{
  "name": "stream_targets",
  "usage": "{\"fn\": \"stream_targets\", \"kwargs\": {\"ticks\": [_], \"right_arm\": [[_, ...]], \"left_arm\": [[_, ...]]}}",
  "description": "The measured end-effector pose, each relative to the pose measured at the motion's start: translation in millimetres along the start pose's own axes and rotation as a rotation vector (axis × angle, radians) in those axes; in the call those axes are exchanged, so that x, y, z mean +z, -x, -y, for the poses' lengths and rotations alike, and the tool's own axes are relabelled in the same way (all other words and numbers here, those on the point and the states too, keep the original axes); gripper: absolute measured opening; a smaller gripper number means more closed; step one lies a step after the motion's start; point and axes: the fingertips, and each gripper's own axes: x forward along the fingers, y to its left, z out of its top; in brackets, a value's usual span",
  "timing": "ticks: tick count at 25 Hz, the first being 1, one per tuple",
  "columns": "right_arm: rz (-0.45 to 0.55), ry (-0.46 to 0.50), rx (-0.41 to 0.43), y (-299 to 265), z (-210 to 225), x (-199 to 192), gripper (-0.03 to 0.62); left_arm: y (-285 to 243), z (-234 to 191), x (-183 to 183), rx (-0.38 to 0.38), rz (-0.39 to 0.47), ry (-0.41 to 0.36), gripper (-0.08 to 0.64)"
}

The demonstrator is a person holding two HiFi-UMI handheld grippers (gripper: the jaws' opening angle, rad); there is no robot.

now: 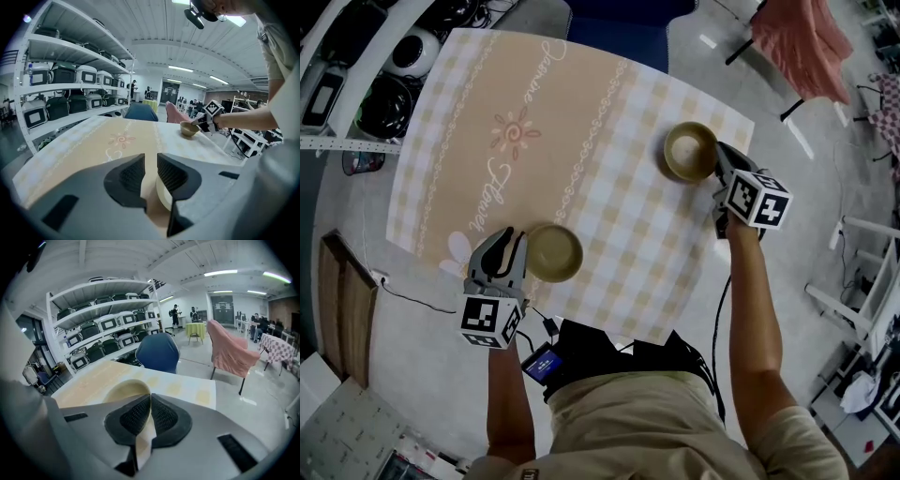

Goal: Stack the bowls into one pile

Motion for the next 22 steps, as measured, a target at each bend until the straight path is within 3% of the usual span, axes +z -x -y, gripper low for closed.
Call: {"fn": "stream_targets", "kwargs": {"ticks": [11,22], "right_arm": [[0.038,0.069,0.139,40.1,-79.6,36.7,0.011],[0.006,0.153,0.304,59.1,-170.9,32.1,0.011]], "left_arm": [[42.6,-24.1,22.0,0.078,0.076,0.015,0.074],[73.7,-32.7,22.8,0.132,0.123,0.046,0.074]]}}
